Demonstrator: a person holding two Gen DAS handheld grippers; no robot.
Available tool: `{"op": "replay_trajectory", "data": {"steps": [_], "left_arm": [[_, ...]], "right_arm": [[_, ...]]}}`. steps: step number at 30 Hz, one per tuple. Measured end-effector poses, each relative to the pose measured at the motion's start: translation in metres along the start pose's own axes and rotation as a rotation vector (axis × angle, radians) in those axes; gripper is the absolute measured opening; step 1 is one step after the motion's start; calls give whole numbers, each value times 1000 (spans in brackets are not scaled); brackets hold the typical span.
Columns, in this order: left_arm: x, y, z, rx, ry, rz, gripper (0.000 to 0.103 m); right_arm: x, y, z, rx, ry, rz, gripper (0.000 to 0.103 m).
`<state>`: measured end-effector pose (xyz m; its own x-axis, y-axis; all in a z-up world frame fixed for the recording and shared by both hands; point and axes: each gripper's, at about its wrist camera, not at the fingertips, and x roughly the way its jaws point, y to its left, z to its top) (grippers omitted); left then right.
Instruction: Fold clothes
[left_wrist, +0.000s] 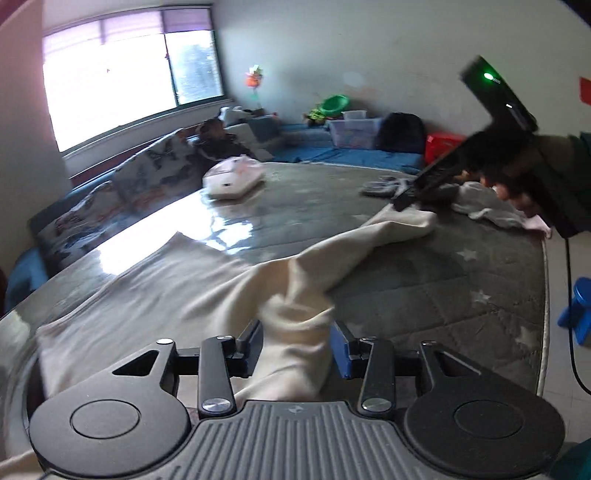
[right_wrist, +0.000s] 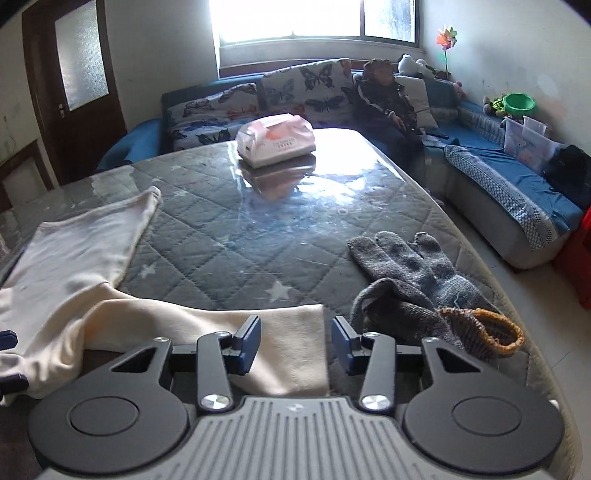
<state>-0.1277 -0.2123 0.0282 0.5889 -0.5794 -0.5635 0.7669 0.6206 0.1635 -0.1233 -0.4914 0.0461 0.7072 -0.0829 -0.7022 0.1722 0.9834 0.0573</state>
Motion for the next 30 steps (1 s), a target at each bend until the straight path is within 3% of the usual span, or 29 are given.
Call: {"op": "replay_trajectory", "data": {"steps": [8, 11, 13, 15, 18, 21, 25, 30], "left_arm": [[22, -1, 9, -13, 8, 4, 45], [26, -1, 8, -17, 15, -5, 44], [29, -3, 7, -13, 19, -9, 44], [32, -5, 6, -7, 22, -13, 37], [35, -7, 4, 1, 28, -25, 20], [35, -10, 3, 21, 25, -45, 9], [32, -15, 1, 64, 8, -92, 8], [29, -19, -1, 94, 1, -157, 8]], "right_arm": [[13, 2, -2, -28, 42, 11, 38], [20, 1, -2, -21, 51, 5, 28], [21, 2, 0, -31, 46, 6, 13], [20, 6, 5, -66, 38, -5, 8], [14, 19, 16, -170, -14, -55, 7], [7, 32, 30, -283, -80, -103, 6], [6, 48, 51, -429, -158, -182, 7], [38, 40, 58, -409, -86, -258, 11]]}}
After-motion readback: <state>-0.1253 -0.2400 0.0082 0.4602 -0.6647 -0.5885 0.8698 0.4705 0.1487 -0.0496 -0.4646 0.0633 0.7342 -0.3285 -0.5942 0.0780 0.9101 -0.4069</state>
